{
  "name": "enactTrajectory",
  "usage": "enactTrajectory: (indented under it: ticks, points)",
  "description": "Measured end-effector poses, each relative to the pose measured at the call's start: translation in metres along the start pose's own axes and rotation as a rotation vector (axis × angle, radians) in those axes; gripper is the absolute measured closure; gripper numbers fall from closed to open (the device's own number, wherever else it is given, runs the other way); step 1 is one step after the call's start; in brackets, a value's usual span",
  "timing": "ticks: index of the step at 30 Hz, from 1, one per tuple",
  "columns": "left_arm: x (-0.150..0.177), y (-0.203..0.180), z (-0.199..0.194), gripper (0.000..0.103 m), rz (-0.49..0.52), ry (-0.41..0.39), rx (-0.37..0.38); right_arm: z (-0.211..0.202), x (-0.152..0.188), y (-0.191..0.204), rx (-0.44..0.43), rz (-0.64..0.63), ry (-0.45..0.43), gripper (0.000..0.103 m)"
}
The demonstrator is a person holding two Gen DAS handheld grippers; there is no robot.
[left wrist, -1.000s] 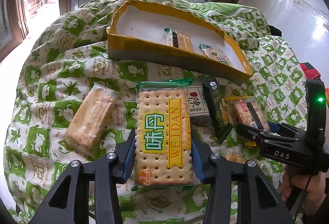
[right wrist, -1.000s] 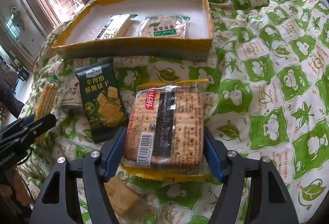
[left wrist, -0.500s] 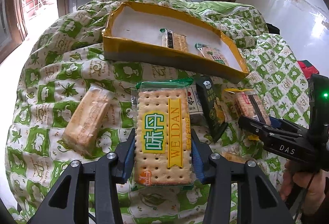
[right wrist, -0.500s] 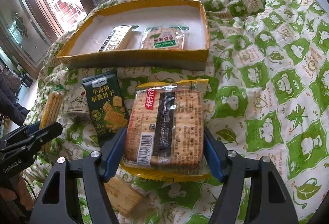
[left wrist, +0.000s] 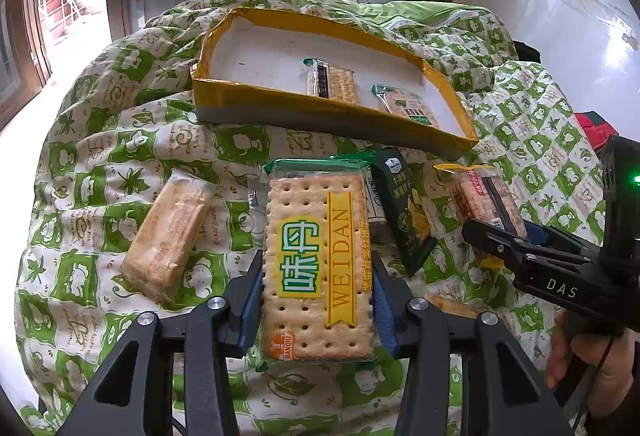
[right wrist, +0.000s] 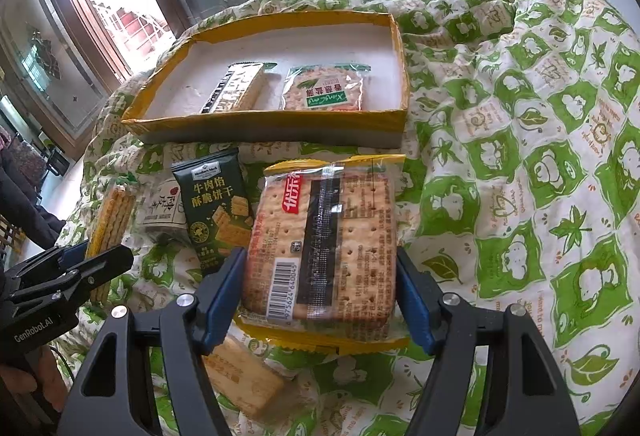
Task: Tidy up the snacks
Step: 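Hold the WEIDAN pack in the left tool and the red-label pack in the right tool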
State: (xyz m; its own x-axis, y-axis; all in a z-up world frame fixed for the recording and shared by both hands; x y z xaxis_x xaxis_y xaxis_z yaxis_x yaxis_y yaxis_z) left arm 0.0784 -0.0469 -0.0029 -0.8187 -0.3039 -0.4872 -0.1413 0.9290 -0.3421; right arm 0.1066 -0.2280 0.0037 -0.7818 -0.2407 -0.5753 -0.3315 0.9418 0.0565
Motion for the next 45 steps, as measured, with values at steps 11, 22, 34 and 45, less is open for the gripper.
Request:
enactTrajectory:
  ticks: [11,22,34,45]
  points:
    - [-0.0001,-0.0008,0.0001,0.053,0.008,0.004,-0.003,-0.0010,-0.0010,0.0000,-0.002,0.001,-0.003,0.033]
    - [-0.0002,-0.0008,-0.0002,0.053,0.008,0.003,-0.004,-0.0032,-0.0032,0.0005,-0.002,0.001,-0.008,0.033]
    - [-0.0040,-0.0018,-0.0039,0.053,0.015,-0.003,0.000,-0.0053,-0.0054,0.0011,-0.007,0.006,-0.021,0.033]
    - [-0.0074,-0.0023,-0.0077,0.053,0.015,-0.008,-0.001,-0.0088,-0.0065,0.0020,-0.009,0.004,-0.038,0.033]
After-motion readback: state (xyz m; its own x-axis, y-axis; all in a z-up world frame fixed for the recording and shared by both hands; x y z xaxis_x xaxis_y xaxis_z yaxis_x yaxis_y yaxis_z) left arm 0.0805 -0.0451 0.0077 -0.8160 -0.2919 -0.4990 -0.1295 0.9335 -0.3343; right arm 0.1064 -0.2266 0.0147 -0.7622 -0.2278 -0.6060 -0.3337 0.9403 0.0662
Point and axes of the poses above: each gripper's, at about its wrist camera, not at the fingertips, and z roughly the way its jaws point, y to its left, x to its underside, the point moved 1 cm from there along z, roughly the way its jaws point, and after that the axes turned 13 degrees about -z, right-handed, at the moved point
